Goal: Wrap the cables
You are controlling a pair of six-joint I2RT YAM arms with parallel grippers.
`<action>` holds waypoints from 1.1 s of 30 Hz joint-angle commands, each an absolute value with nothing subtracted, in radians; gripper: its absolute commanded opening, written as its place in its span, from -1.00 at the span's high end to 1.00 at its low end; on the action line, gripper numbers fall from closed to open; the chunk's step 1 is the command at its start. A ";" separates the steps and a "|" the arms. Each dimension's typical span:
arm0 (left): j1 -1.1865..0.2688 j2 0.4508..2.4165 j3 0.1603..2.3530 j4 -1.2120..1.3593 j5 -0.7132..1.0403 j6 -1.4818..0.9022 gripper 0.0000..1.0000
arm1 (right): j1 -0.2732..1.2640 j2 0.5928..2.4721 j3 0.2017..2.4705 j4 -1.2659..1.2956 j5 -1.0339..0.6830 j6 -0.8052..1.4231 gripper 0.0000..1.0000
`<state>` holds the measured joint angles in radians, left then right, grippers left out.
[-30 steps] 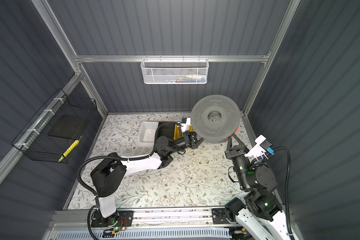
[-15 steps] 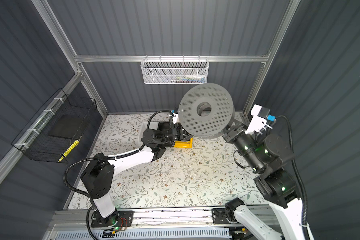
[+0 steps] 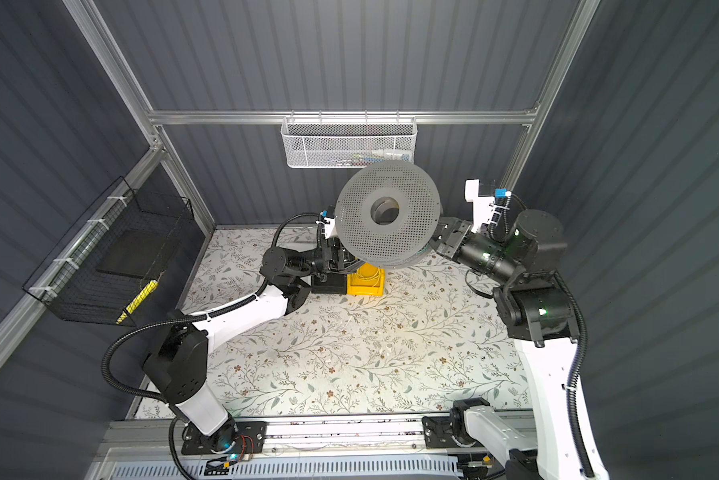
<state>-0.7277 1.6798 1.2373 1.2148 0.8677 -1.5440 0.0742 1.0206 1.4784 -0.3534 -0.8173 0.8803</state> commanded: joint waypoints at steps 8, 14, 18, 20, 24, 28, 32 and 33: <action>-0.753 1.506 1.271 0.842 1.114 -1.089 1.00 | -0.039 1.025 1.454 -0.310 -0.832 0.810 1.00; -0.758 1.516 1.317 0.697 1.162 -1.018 1.00 | -0.010 1.081 1.429 -0.176 -1.026 0.869 1.00; -0.786 1.522 1.387 0.448 1.205 -0.857 1.00 | 0.028 1.114 1.429 -0.176 -1.100 0.856 0.99; -0.799 1.520 1.445 0.257 1.196 -0.721 1.00 | 0.028 1.146 1.431 -0.181 -1.126 0.857 1.00; -0.794 1.489 1.456 0.126 1.094 -0.633 1.00 | 0.023 1.164 1.449 -0.271 -1.110 0.790 0.92; -0.779 1.432 1.424 0.107 0.854 -0.649 1.00 | 0.011 1.126 1.362 -0.163 -1.090 0.834 0.41; -0.776 1.388 1.331 0.165 0.646 -0.725 1.00 | -0.009 1.087 1.285 -0.124 -1.072 0.846 0.12; -0.776 1.379 1.321 0.167 0.603 -0.736 1.00 | -0.020 1.078 1.268 -0.128 -1.061 0.841 0.06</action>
